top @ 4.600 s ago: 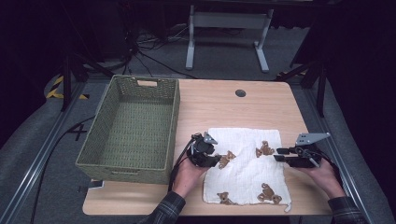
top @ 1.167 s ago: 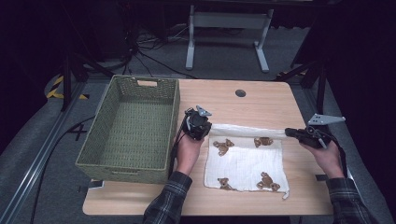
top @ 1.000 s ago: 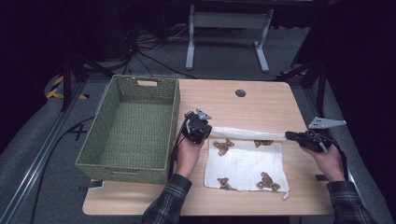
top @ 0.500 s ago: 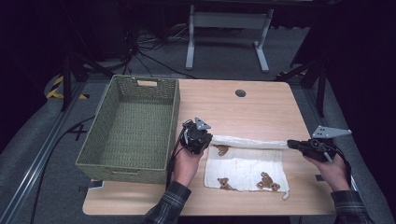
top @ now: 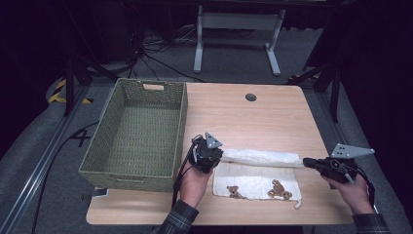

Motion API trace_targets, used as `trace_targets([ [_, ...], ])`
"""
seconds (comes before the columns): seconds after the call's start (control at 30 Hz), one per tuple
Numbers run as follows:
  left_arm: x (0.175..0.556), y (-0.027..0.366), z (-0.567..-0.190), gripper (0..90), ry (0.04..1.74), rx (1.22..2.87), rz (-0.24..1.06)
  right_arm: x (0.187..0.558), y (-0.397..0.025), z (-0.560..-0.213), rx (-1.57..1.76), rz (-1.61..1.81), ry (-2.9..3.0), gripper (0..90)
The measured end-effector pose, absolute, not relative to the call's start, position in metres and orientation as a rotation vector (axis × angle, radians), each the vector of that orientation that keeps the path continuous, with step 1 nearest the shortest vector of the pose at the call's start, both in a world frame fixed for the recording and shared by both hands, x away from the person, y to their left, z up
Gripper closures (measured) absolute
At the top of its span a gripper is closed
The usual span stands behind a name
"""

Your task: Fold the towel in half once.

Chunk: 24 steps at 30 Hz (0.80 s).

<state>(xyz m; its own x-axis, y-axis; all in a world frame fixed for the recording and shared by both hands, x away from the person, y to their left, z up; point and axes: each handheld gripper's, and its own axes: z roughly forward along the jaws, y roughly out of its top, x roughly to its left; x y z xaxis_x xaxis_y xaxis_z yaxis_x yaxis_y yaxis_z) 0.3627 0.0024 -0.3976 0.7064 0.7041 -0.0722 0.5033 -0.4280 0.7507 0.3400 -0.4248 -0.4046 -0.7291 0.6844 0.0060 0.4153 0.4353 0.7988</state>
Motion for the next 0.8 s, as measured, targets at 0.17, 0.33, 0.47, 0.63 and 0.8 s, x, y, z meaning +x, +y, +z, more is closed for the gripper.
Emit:
trace_targets([
  [0.17,0.351,0.005,-0.402,87.9,0.919,2.123,0.318,0.328,-0.423,-0.408,0.938,1.196,2.392,88.5],
  [0.33,0.339,0.009,-0.408,87.9,0.906,2.138,0.297,0.319,-0.42,-0.414,0.93,1.195,2.424,88.5],
  [0.47,0.331,0.011,-0.412,87.9,0.899,2.151,0.284,0.313,-0.421,-0.415,0.93,1.197,2.431,88.5],
  [0.63,0.325,0.013,-0.415,87.9,0.889,2.162,0.251,0.304,-0.42,-0.419,0.927,1.2,2.452,88.5],
  [0.8,0.32,0.016,-0.417,87.9,0.889,2.182,0.237,0.296,-0.416,-0.419,0.9,1.206,2.473,88.5],
])
